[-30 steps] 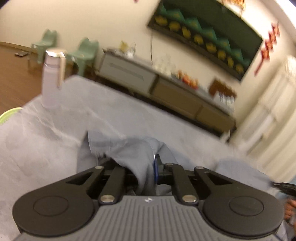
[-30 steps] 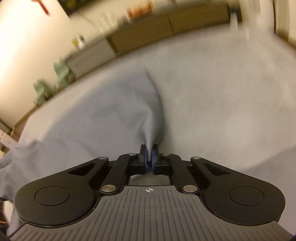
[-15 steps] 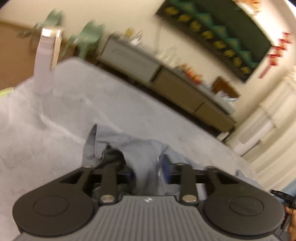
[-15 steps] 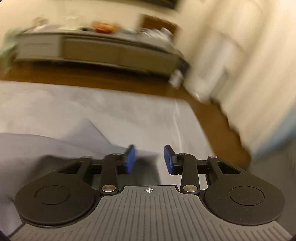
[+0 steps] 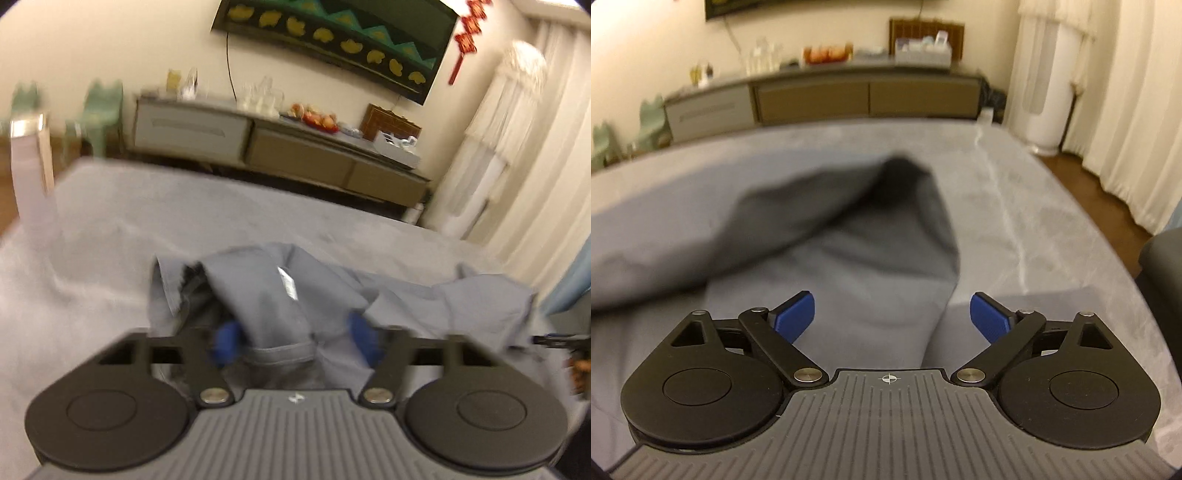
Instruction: Fold clothes
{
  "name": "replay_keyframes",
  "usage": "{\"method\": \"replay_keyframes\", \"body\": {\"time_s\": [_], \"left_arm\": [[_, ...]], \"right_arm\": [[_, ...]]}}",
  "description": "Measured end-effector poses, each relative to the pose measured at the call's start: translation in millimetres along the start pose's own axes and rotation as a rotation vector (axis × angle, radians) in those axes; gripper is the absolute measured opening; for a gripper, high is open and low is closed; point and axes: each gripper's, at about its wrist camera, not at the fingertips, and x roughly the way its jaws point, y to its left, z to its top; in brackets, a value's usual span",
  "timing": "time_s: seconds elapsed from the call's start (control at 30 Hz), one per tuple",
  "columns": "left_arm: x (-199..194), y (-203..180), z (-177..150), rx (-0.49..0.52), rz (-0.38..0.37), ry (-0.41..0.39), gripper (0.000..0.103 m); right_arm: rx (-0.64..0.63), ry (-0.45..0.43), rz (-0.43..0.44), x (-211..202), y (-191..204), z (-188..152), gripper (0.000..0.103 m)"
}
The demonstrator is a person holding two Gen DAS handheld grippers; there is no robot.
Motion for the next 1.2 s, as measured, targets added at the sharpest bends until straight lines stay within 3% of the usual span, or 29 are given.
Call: {"method": "replay_keyframes", "body": {"time_s": [0.03, 0.07, 0.13, 0.2, 0.27, 0.37, 0.47, 0.53, 0.63, 0.77, 0.83, 0.93, 0.97, 1.03, 1.2], "left_arm": [[-0.8, -4.9, -0.3, 0.017, -0.022, -0.012, 0.028], [-1.7, -9.8, -0.5, 0.034, -0.043, -0.025, 0.023], [0.7, -17.5, 1.7, 0.058, -0.063, -0.030, 0.016], [-5.5, -16.2, 9.9, 0.012, -0.083, -0.066, 0.007], [-11.7, -14.8, 18.1, -0.033, -0.104, -0.102, 0.005], [-49.1, 3.4, 51.9, -0.174, -0.188, -0.258, 0.005], [-69.7, 17.0, 100.8, -0.264, -0.178, -0.391, 0.005], [-61.1, 23.2, 132.3, -0.321, -0.140, -0.413, 0.005], [-15.4, 32.8, 168.3, -0.376, -0.007, -0.370, 0.005], [86.9, 67.4, 174.5, -0.510, 0.279, -0.191, 0.005], [134.3, 76.5, 156.1, -0.495, 0.369, -0.056, 0.005], [169.5, 81.0, 126.2, -0.437, 0.340, 0.073, 0.010], [167.2, 81.7, 118.7, -0.435, 0.324, 0.067, 0.012], [150.6, 87.3, 107.1, -0.448, 0.266, 0.043, 0.018], [84.4, 89.2, 90.2, -0.470, 0.126, -0.057, 0.067]], "right_arm": [[-0.027, 0.018, -0.017, 0.6, 1.1, -2.9, 0.075], [-0.044, 0.032, -0.023, -0.5, 3.1, -5.4, 0.048], [-0.041, 0.041, -0.010, -3.9, 3.0, -5.4, 0.012], [-0.046, 0.010, -0.013, -9.0, 1.3, -2.1, 0.006], [-0.053, -0.043, -0.024, -19.8, -0.8, 4.0, 0.003], [-0.027, -0.193, -0.066, -65.9, -16.8, 32.6, 0.002], [-0.017, -0.351, -0.154, -118.2, -42.4, 81.3, 0.000], [-0.022, -0.416, -0.213, -139.2, -57.2, 121.0, 0.000], [-0.071, -0.425, -0.320, -137.3, -65.1, 181.3, 0.000], [-0.082, -0.254, -0.442, -50.9, -69.1, 226.7, 0.000], [-0.058, -0.149, -0.481, -1.3, -72.3, 225.9, 0.001], [-0.054, -0.022, -0.500, 60.0, -69.5, 198.4, 0.007], [-0.059, 0.004, -0.501, 74.0, -67.9, 185.2, 0.029], [-0.047, 0.016, -0.461, 83.0, -64.7, 158.2, 0.052], [0.052, -0.068, -0.310, 34.6, -59.2, 101.9, 0.062]]}}
